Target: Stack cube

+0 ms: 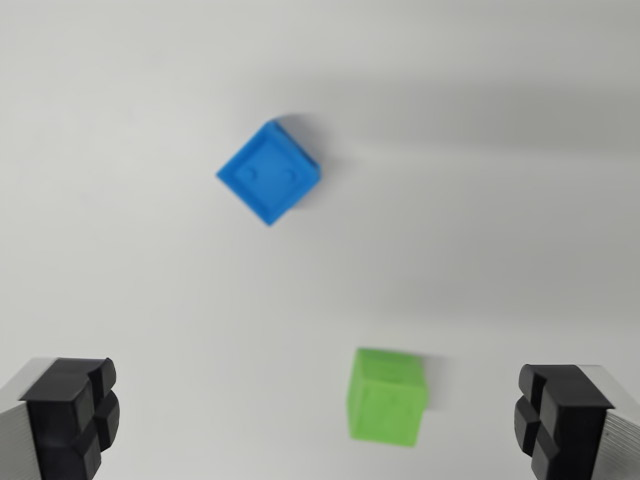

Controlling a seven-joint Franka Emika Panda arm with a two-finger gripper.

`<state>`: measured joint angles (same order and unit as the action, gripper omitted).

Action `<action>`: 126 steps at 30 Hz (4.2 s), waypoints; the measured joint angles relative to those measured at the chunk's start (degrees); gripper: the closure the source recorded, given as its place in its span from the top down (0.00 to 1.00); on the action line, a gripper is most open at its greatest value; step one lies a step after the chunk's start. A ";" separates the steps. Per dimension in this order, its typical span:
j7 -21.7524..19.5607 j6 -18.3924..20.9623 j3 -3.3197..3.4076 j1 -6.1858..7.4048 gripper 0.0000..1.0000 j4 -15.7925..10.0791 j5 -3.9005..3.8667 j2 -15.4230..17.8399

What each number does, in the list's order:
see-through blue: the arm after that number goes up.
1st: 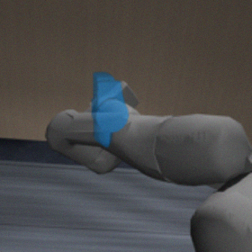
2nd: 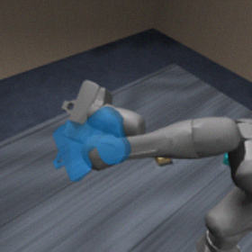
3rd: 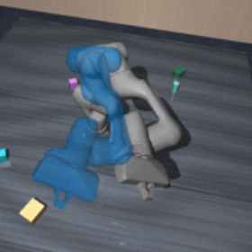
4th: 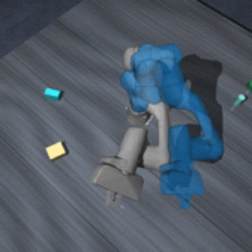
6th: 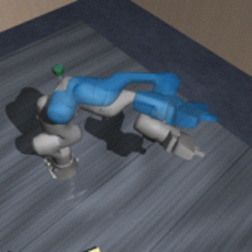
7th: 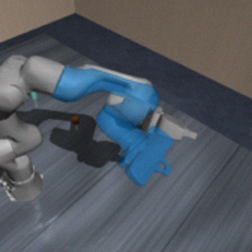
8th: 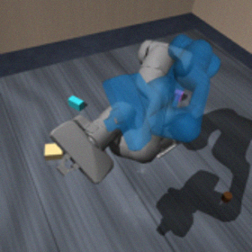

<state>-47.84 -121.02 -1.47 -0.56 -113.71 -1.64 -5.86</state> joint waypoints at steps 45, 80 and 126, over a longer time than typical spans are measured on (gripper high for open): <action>8.22 -6.35 -0.50 0.09 1.00 -2.95 0.00 -3.87; 27.98 -20.84 -2.09 0.09 1.00 -5.26 -0.66 -17.00; 36.46 -32.38 -1.77 0.91 0.00 -1.78 -2.40 -32.45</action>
<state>-11.38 -153.40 -3.24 0.35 -115.49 -4.04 -38.31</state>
